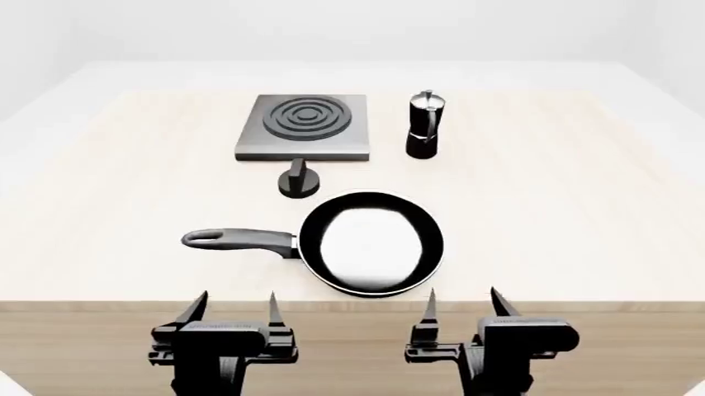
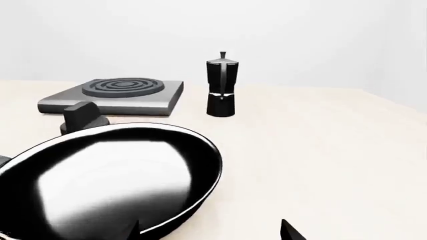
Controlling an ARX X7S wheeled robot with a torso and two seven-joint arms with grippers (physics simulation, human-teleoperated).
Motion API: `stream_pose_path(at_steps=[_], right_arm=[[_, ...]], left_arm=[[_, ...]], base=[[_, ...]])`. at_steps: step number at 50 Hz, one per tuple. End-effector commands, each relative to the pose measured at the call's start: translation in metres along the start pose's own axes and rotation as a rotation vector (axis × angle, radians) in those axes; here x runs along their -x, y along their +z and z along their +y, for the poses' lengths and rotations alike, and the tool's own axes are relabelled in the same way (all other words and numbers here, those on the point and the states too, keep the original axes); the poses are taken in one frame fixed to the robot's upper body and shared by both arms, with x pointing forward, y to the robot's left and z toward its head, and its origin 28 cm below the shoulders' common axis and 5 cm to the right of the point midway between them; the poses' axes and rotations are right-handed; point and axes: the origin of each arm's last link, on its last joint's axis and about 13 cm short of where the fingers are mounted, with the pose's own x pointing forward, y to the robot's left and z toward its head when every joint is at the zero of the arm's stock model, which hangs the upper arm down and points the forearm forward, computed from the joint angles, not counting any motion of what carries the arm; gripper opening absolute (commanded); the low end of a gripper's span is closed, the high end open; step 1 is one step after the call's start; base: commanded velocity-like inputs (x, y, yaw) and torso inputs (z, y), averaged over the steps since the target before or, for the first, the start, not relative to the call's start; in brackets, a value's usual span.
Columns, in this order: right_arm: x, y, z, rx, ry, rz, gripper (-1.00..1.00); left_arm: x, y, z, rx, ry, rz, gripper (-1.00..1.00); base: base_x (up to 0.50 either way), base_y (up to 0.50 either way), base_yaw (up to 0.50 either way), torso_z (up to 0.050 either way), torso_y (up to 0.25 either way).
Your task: Turn on the stove and put the frying pan on it.
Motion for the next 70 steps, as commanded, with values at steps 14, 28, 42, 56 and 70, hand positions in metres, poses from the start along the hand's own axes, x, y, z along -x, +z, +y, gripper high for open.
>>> stream_pose_path(at_steps=[14,28,42,56,70], right_arm=[[0.0,0.158,-0.009,0.077,0.011,-0.15,1.0],[-0.002,0.173,-0.097,0.08,-0.636,-0.127,1.0],[0.03,0.175,-0.131,0.053,-0.831,-0.146,1.0],[0.025,0.176,-0.126,0.047,-0.784,-0.145,1.0],[0.024,0.174,-0.126,0.04,-0.775,-0.136,1.0]], left_arm=[[-0.011,0.136,0.003,-0.065,-0.027,-0.155,1.0],[-0.012,0.134,0.005,-0.038,-0.028,-0.151,1.0],[-0.014,0.134,0.007,-0.047,-0.012,-0.155,1.0],[-0.014,0.136,0.008,-0.054,-0.006,-0.159,1.0],[-0.015,0.136,0.008,-0.062,-0.007,-0.157,1.0]], base=[[0.0,0.0,0.0,0.0,0.0],[0.0,0.0,0.0,0.0,0.0],[0.0,0.0,0.0,0.0,0.0],[0.18,0.0,0.0,0.0,0.0],[0.5,0.0,0.0,0.0,0.0]])
